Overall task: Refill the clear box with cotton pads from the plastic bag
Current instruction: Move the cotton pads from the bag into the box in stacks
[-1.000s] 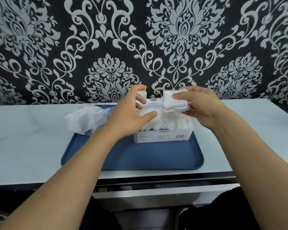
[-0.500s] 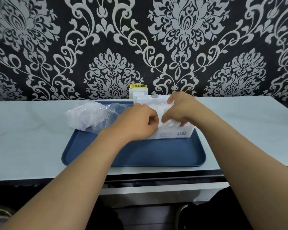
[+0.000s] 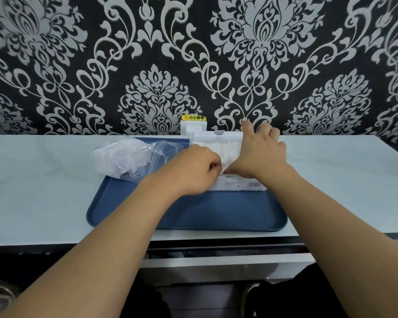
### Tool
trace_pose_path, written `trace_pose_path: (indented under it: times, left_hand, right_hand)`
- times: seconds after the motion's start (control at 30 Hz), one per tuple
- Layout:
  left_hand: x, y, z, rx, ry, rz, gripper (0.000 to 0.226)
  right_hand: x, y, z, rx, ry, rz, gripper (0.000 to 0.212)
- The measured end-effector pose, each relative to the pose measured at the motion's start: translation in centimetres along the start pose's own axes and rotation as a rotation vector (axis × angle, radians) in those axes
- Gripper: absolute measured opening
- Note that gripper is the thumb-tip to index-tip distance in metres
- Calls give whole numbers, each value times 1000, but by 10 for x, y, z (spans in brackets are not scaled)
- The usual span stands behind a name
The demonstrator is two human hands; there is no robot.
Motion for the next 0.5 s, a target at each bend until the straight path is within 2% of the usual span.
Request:
trace_pose_path:
  times: [0.13,0.23,0.33,0.4,0.47,0.5]
  left_hand:
    - [-5,-1,1,12,0,2,22]
    - [-10,-4,4,-5,17,23,21]
    - [-14,-20,8,-119,44,121,17]
    - [-13,-43,16,-278,44,234,17]
    - [-2,-72,28,-489,19,337,16]
    - [10,-86,36,-602,-14,385,16]
  right_hand:
    - [-13,14,-5,102,100,-137,115]
    - [-11,18,-6,157,95,-190,115]
    - [1,1,0,71,-1,-346,113]
    - [13,-25,10,-124,-107,-517,83]
    - [27,-49,25,-313,-206,-667,32]
    - [38,-54,31,-310,-253,-746,10]
Point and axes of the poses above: each hand's wrist, its own z-axis away from the middle knuckle, its own y-axis out of the palm, x = y × z, the point moved 6 cm from there along -z, towards the middle knuckle, and after that the axes turned 5 degrees about -x, right-handed, at the moved point
